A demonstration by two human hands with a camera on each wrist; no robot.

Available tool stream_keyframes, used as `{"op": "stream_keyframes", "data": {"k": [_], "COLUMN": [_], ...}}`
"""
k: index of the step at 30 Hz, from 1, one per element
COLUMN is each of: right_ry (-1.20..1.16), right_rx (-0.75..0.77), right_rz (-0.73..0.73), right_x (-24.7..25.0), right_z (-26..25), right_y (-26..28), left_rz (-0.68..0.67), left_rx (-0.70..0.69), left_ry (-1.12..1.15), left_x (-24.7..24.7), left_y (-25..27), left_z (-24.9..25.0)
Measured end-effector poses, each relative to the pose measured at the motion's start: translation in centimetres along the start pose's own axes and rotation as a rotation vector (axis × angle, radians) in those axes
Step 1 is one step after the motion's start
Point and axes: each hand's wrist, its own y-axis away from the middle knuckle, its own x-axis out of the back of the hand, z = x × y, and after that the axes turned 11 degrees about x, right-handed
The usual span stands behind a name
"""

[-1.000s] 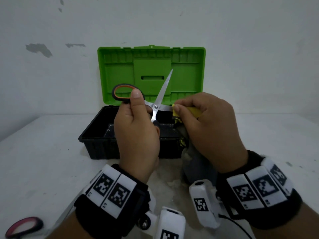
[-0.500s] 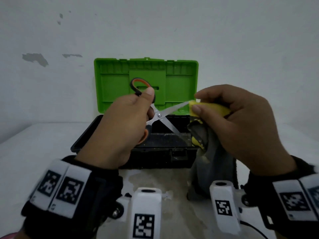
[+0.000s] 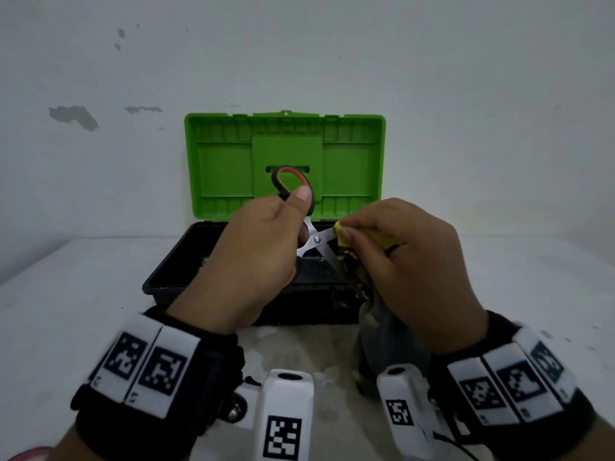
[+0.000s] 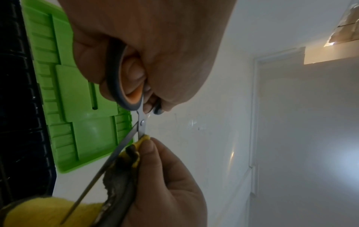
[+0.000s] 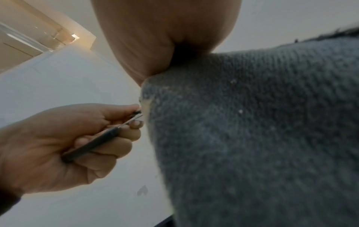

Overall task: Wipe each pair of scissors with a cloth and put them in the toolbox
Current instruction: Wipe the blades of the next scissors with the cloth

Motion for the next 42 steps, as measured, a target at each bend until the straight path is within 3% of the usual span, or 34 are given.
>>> {"op": "stream_keyframes", "data": {"k": [6, 11, 17, 22, 30, 42], "right_ry": [-0.012, 0.022, -0.027, 0.026, -0.022, 0.075], "right_rx": [0.035, -0.045, 0.009, -0.096, -0.008, -0.278], "right_rz": [0.022, 0.080, 0.043, 0.111, 0.102, 0.139], "right_x": [-0.4, -0.1, -0.5, 0.3, 0.0, 2.4], "right_z": [-1.3, 0.0, -0.9, 0.6, -0.7, 4.4], "right_y": [-0.1, 0.1, 0.1, 0.2, 0.0, 0.5], "left_rz": [0.003, 0.017, 0.005, -0.002, 0.003, 0.012], "left_rx": [-0.036, -0.040, -0.026, -0.030, -0.018, 0.003], "left_ry": [0.054, 0.071, 0.089, 0.076, 0.098, 0.095], "left_x": [-0.2, -0.4, -0.4, -0.6, -0.2, 0.2], "left_y": [0.1, 0.0, 0.1, 0.0, 0.0, -0.6], "left_z": [-0.1, -0.3, -0.3, -0.5, -0.2, -0.5]}}
